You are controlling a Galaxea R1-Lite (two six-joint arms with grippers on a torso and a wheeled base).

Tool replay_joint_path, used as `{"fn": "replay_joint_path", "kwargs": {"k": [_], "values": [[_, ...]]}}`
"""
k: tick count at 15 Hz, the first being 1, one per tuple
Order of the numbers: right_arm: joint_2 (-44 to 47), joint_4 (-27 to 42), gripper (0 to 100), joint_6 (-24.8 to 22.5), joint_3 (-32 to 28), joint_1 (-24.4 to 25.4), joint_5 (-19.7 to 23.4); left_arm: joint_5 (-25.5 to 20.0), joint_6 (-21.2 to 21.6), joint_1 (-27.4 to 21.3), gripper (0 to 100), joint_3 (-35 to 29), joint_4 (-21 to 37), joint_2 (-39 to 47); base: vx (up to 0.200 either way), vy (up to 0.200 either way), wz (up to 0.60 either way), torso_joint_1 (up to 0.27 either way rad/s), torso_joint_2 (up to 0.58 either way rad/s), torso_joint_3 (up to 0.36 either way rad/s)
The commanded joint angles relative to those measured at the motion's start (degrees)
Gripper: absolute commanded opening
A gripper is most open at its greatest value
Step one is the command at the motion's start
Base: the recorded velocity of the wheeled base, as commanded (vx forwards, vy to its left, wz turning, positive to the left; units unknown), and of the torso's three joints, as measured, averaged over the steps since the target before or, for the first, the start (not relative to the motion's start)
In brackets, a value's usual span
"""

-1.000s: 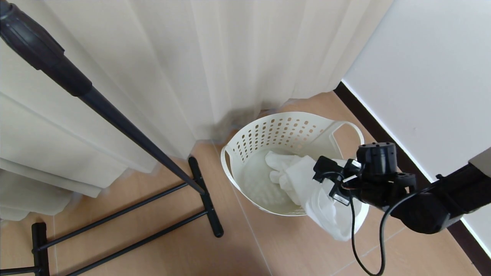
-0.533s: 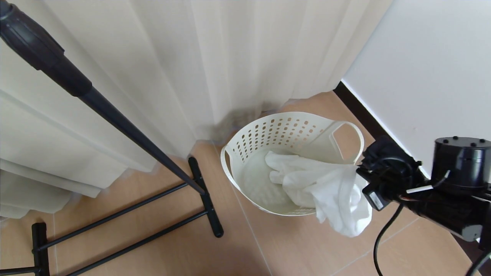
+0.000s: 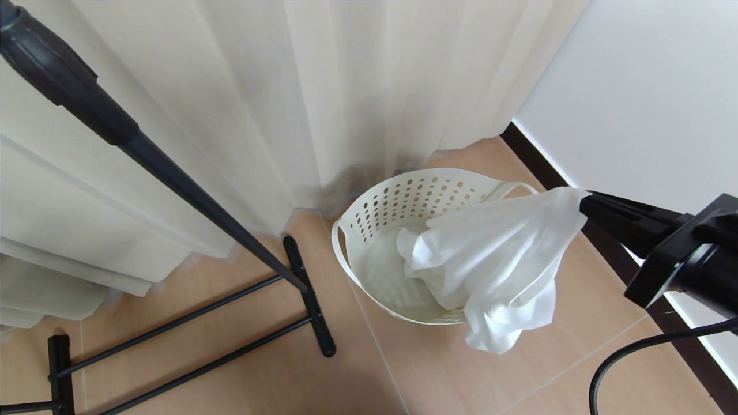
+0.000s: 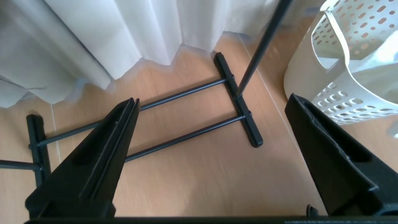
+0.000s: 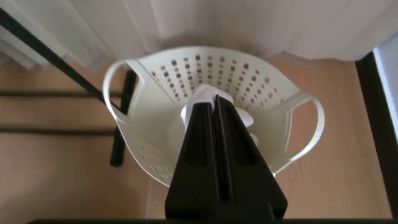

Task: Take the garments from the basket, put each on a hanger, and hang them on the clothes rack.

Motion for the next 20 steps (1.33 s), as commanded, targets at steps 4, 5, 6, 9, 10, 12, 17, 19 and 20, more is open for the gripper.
{"fn": "replay_joint_path", "kwargs": {"k": [4,5,6,9,10,12,17,19,20], "values": [[-3.0,0.0,0,0.1,-0.2,0.6,-0.2,-0.3,0.2,0.0,100,0.0,0.1,0.0,0.000,0.000,0.00,0.000,0.00,0.000],[-3.1,0.3,0,0.0,-0.1,0.6,-0.1,-0.3,0.2,0.0,100,0.0,0.1,0.0,0.000,0.000,0.00,0.000,0.00,0.000],[-3.1,0.3,0,0.0,-0.1,0.6,-0.1,-0.3,0.2,0.0,100,0.0,0.1,0.0,0.000,0.000,0.00,0.000,0.00,0.000],[-2.9,0.3,0,0.0,-0.1,0.6,-0.1,-0.3,0.1,0.0,100,0.0,0.0,0.0,0.000,0.000,0.00,0.001,0.00,0.019],[-2.9,0.2,0,0.0,-0.2,0.6,-0.2,-0.2,0.1,0.0,100,0.0,0.0,0.0,0.000,0.000,0.00,0.002,0.01,0.105],[-2.9,0.2,0,0.0,-0.3,0.6,-0.2,-0.2,0.0,0.0,100,0.0,0.0,0.0,0.000,0.000,0.00,0.002,0.00,0.161],[-3.1,0.3,0,-0.5,0.4,0.6,-0.1,-0.2,0.0,0.0,100,0.0,0.0,0.0,0.000,0.000,0.00,0.001,0.00,0.199],[-3.2,0.1,0,-1.0,0.8,0.4,0.1,-0.3,0.0,0.0,100,0.0,0.0,0.0,0.000,0.000,0.00,0.002,0.00,0.203],[-3.2,0.1,0,-1.0,0.8,0.4,0.3,-0.3,0.0,0.0,100,0.0,0.1,0.0,0.000,0.000,0.00,0.002,0.00,0.207]]}}
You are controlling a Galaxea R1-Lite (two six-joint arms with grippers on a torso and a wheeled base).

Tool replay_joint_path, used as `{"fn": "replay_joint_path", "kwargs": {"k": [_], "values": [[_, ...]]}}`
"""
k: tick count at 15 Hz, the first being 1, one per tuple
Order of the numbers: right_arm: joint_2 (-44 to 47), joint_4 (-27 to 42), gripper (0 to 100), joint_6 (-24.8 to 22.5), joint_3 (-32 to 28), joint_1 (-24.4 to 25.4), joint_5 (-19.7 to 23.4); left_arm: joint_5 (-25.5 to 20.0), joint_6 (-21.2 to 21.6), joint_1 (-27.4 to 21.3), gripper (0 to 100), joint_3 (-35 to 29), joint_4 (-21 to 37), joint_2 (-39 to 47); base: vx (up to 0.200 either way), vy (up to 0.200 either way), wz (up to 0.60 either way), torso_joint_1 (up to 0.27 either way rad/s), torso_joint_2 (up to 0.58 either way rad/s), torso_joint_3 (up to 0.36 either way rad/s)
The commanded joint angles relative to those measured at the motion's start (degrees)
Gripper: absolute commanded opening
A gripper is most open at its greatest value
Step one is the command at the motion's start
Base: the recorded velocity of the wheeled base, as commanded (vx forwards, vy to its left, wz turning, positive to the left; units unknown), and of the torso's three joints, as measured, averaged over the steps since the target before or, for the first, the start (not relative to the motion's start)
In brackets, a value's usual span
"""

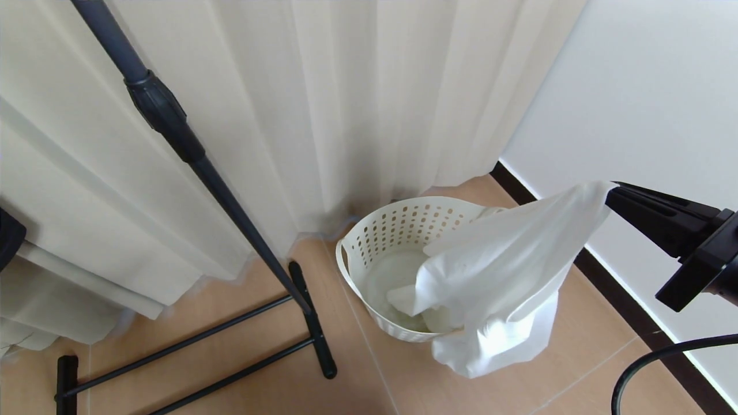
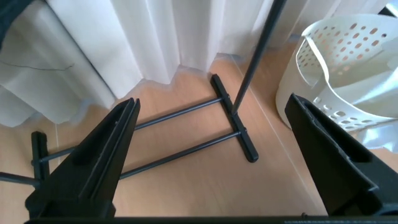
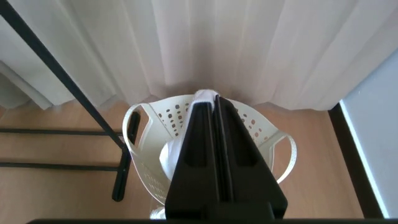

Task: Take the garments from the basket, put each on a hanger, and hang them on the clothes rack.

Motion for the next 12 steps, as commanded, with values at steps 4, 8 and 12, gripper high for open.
{"fn": "replay_joint_path", "kwargs": {"k": [4,8,12], "values": [[0.0,-0.1,0,-0.2,0.7,-0.3,0.1,0.1,0.0,0.0,100,0.0,-0.1,0.0,0.000,0.000,0.00,0.015,-0.26,-0.044],[-0.6,-0.1,0,-0.3,0.8,-0.3,0.1,0.1,-0.1,0.0,100,0.0,-0.1,0.0,0.000,0.000,0.00,0.058,-0.43,-0.165],[-0.8,-0.1,0,-0.3,0.8,-0.3,0.6,0.1,0.0,0.0,100,0.0,-0.1,0.0,0.000,0.000,0.00,0.111,-0.47,-0.161]]}}
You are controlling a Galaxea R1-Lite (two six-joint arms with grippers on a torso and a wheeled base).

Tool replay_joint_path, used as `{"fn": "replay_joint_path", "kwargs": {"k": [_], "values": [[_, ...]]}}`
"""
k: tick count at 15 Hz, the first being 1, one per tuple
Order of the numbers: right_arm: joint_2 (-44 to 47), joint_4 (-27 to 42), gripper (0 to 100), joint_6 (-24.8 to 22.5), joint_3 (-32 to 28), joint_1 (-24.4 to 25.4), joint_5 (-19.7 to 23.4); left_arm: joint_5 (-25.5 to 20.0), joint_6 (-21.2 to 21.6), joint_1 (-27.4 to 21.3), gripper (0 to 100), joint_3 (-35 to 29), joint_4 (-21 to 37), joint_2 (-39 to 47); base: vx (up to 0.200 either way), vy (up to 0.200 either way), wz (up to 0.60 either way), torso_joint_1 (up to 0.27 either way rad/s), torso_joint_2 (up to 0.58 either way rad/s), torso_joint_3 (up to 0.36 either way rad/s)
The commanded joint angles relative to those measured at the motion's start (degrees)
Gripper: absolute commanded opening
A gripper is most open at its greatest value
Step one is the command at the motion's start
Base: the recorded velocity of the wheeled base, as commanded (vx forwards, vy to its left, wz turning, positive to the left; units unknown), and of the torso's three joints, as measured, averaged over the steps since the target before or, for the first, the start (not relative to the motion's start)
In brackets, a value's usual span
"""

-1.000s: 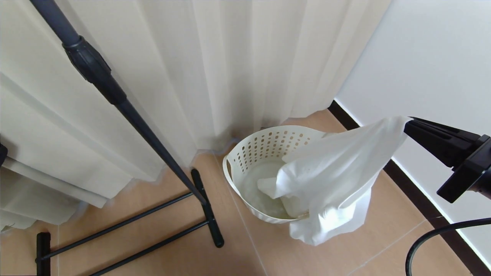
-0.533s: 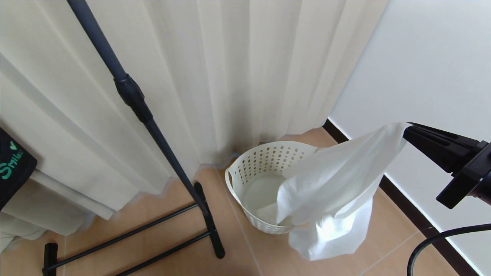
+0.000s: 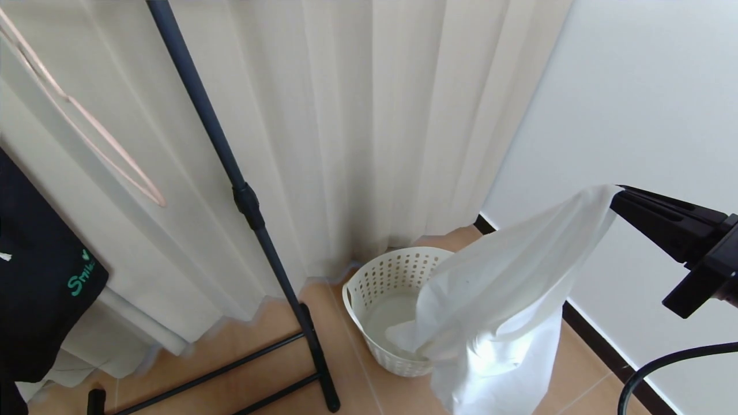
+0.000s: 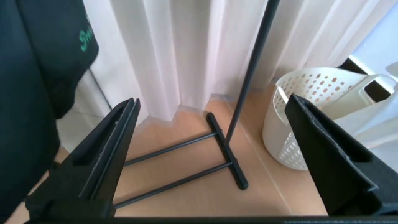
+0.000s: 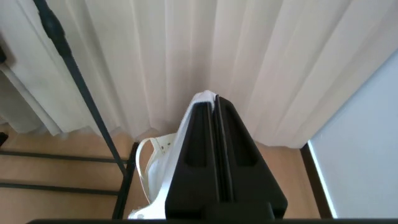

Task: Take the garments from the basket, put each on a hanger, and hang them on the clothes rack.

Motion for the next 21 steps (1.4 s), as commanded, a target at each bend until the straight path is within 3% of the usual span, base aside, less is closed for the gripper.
{"fn": "replay_joint_path", "kwargs": {"k": [1,13,21], "values": [[0.0,0.0,0,0.1,0.0,0.0,0.0,0.0,0.0,0.0,100,0.0,0.0,0.1,0.000,0.000,0.00,0.129,-0.48,-0.149],[0.0,0.0,0,0.0,0.2,0.0,0.0,0.4,-0.1,0.0,100,0.0,0.0,0.1,0.000,0.000,0.00,0.184,-0.53,-0.152],[0.1,0.0,0,0.0,0.4,0.0,0.0,0.0,0.0,0.0,100,0.0,0.1,0.1,0.000,0.000,0.00,0.213,-0.50,-0.274]]}}
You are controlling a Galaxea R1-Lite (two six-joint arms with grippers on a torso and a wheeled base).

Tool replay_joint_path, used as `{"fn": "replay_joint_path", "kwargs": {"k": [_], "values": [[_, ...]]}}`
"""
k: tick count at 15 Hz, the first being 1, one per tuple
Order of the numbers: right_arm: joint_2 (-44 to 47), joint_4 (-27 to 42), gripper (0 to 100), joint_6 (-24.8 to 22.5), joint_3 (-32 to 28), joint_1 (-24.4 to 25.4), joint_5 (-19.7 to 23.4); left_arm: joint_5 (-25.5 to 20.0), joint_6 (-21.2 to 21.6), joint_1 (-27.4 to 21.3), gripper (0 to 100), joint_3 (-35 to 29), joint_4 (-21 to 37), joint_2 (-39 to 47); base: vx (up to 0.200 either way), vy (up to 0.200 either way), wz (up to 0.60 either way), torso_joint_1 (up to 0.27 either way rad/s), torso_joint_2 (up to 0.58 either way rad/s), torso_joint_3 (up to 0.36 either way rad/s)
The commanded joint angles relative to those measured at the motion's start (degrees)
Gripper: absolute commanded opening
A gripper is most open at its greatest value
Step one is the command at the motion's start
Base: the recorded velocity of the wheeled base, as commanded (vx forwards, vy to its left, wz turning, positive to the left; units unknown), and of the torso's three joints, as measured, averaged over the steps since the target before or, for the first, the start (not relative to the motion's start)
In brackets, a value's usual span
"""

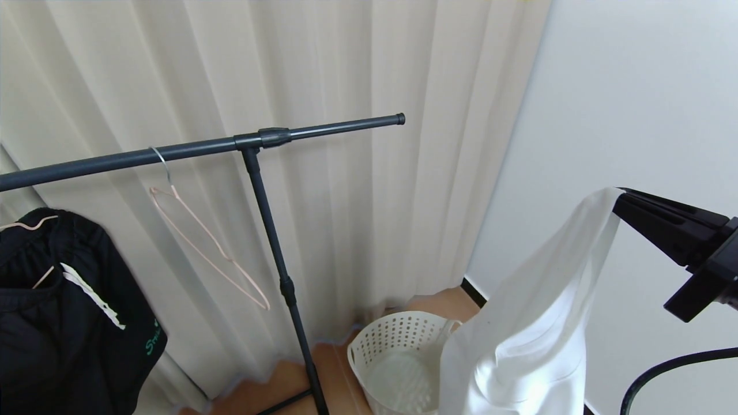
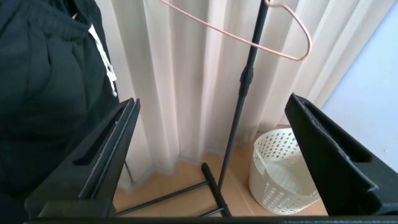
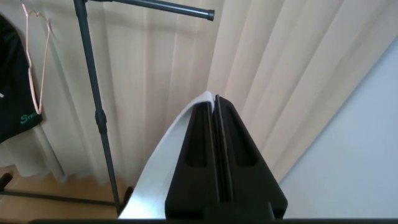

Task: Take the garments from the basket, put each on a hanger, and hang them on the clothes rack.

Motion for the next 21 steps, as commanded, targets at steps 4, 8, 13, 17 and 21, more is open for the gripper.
{"fn": "replay_joint_path", "kwargs": {"k": [4,8,13,17,21], "values": [[0.1,-0.1,0,0.0,0.0,0.0,0.0,0.0,0.1,0.0,100,0.0,-0.1,0.1,0.000,0.000,0.00,0.166,-0.37,-0.215],[0.1,-0.1,0,0.1,0.0,0.0,0.0,0.1,0.0,0.0,100,0.0,-0.1,0.1,0.000,0.000,0.00,0.157,-0.35,-0.199],[0.2,-0.1,0,0.1,0.1,-0.1,0.0,0.1,0.0,0.0,100,0.0,-0.1,0.1,0.000,0.000,0.00,0.163,-0.35,-0.194],[0.2,-0.2,0,-0.8,0.4,-0.1,0.0,0.1,-0.1,0.0,100,0.0,-0.1,0.1,0.000,0.000,0.00,0.130,-0.28,-0.157],[0.3,-0.3,0,-0.8,0.7,-0.7,0.1,0.0,0.0,0.0,100,0.0,-0.1,0.1,0.000,0.000,0.15,0.002,0.00,-0.002]]}}
